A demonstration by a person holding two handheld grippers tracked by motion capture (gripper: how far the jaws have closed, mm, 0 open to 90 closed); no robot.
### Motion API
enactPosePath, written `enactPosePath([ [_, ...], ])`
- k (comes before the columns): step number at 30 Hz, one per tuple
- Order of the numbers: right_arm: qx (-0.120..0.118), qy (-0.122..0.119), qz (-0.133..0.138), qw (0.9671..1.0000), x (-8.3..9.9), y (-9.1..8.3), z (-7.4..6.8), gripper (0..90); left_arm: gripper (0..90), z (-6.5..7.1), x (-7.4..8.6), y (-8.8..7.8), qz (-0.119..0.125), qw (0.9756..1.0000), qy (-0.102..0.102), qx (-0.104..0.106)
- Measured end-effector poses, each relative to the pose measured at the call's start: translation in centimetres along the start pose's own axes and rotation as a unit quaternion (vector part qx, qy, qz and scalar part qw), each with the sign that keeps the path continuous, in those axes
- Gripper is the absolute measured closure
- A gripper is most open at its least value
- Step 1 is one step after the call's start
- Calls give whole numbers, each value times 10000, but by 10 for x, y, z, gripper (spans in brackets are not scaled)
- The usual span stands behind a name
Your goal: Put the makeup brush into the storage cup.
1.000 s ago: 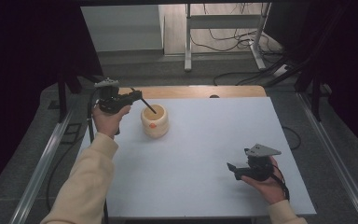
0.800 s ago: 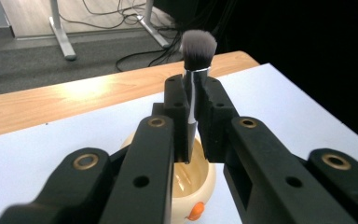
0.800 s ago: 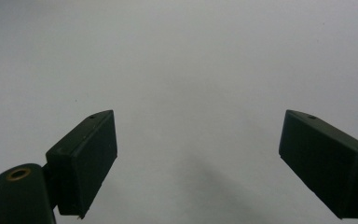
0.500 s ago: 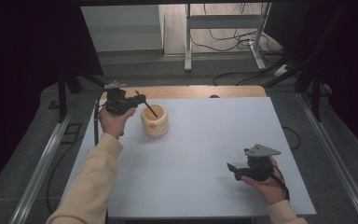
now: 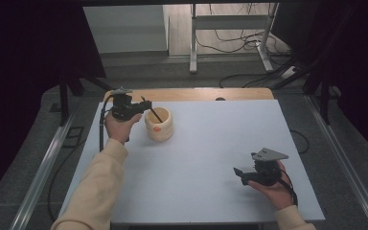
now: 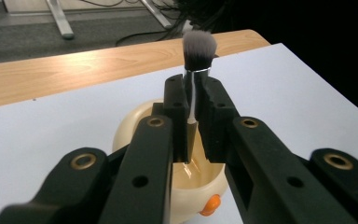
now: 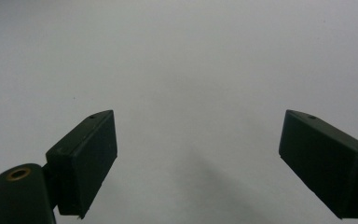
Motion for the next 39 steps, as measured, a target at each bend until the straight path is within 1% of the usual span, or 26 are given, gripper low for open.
enactPosePath([
  [1,0,8,2,10000,0,0,0,112,745,0,1,2,-17,10000,45,-4],
  [2,-2,9,-2,10000,0,0,0,112,601,0,1,4,-26,9998,156,-131],
  [3,2,16,5,10000,0,0,0,112,426,0,2,5,-68,9993,207,-297],
  [4,3,15,9,10000,0,0,0,112,300,-1,2,5,-107,9989,230,-391],
  [5,3,22,12,10000,0,0,0,112,238,-1,3,4,-99,9989,182,-417],
  [7,4,20,11,10000,0,-1,0,112,179,-3,3,0,-57,9994,85,-325],
  [9,7,21,9,10000,0,-1,0,112,147,-3,3,-4,-26,9996,58,-262],
  [12,7,13,12,10000,0,0,0,112,118,-1,3,-11,-48,9998,109,-170],
  [16,14,7,7,10000,0,0,1,112,95,0,6,-17,-34,9998,121,-142],
  [23,15,18,21,10000,-1,0,0,112,91,0,12,-26,-45,9997,211,-58],
  [26,16,26,30,10000,-1,-1,1,112,75,2,15,-30,-62,9995,301,-19],
  [28,18,28,32,10000,-1,-1,1,112,65,2,17,-33,-72,9994,348,-29],
  [34,6,12,6,10000,-1,0,1,112,54,4,24,-38,-99,9991,404,-18],
  [39,6,-1,18,10000,-1,0,0,112,52,10,31,-45,-107,9986,524,6],
])
Point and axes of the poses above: each handheld gripper's, and its own axes: y roughly forward along the jaws, x roughly out of its underside, z roughly to its right, the point moved 3 cm from there along y, roughly forward along the jaws, and after that the axes turned 10 degrees about -y, right-handed, at the moved point
